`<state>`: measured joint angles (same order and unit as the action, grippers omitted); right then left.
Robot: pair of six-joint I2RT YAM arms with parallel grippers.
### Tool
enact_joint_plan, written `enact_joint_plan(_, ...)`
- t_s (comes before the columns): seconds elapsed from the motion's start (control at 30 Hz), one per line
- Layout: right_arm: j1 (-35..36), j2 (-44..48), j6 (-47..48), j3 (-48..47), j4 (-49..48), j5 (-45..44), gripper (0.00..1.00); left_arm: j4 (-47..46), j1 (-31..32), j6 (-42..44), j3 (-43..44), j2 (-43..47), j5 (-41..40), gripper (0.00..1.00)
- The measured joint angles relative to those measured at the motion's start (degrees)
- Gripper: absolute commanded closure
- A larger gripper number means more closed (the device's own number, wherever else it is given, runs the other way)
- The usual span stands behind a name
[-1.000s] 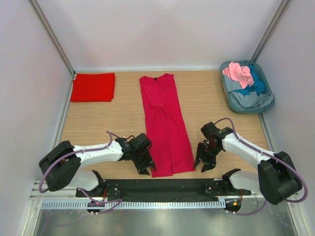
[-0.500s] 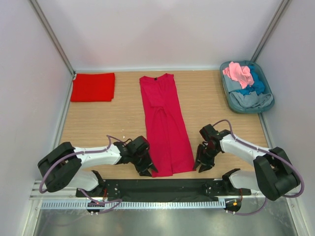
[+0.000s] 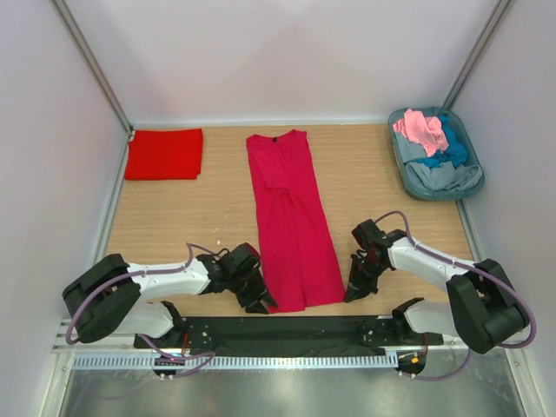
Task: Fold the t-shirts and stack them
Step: Fold the tshirt
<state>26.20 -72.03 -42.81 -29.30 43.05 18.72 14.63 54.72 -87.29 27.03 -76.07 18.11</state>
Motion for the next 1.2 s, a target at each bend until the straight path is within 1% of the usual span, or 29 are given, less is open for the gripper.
enact_joint_plan(0.17, 0.00, 0.02, 0.00, 0.00, 0.04, 0.00, 0.99, -0.35, 0.00, -0.90, -1.16, 0.79, 0.17, 0.68)
enact_joint_plan(0.27, 0.00, 0.07, 0.02, 0.00, 0.07, 0.00, 0.99, -0.33, 0.00, -1.03, -1.31, 0.83, 0.17, 0.70)
enact_joint_plan(0.33, 0.00, 0.22, 0.00, 0.00, 0.09, -0.02, 0.99, -0.28, 0.00, -1.16, -1.33, 0.85, 0.15, 0.76)
enact_joint_plan(0.37, 0.00, 0.31, 0.02, 0.00, 0.09, -0.02, 0.99, -0.22, 0.00, -1.25, -1.36, 0.85, 0.11, 0.82)
enact_joint_plan(0.43, 0.00, 0.55, 0.00, 0.00, 0.09, -0.04, 0.99, -0.04, 0.00, -1.25, -1.40, 0.83, -0.15, 0.87)
enact_joint_plan(0.47, 0.02, 0.68, 0.00, 0.00, 0.09, -0.04, 0.99, 0.09, 0.00, -1.25, -1.40, 0.83, -0.33, 0.94)
enact_joint_plan(0.53, 0.02, 1.14, 0.00, -0.02, 0.20, -0.04, 0.99, 0.22, 0.00, -1.31, -1.40, 0.83, -0.61, 0.99)
enact_joint_plan(0.83, 0.76, 3.96, -0.04, -1.42, 2.43, -0.59, 0.99, 1.20, 0.00, -1.38, 0.04, 0.44, -0.68, 0.99)
enact_joint_plan(1.07, 1.75, 6.58, -0.70, -2.82, 5.25, -1.40, 0.99, 2.64, 0.00, -2.29, 3.37, -0.50, -0.09, 1.00)
enact_joint_plan(1.2, 1.99, 6.38, -0.74, -5.01, 6.86, -2.58, 0.99, 2.97, -1.07, -2.38, 4.59, -0.68, 0.13, 1.00)
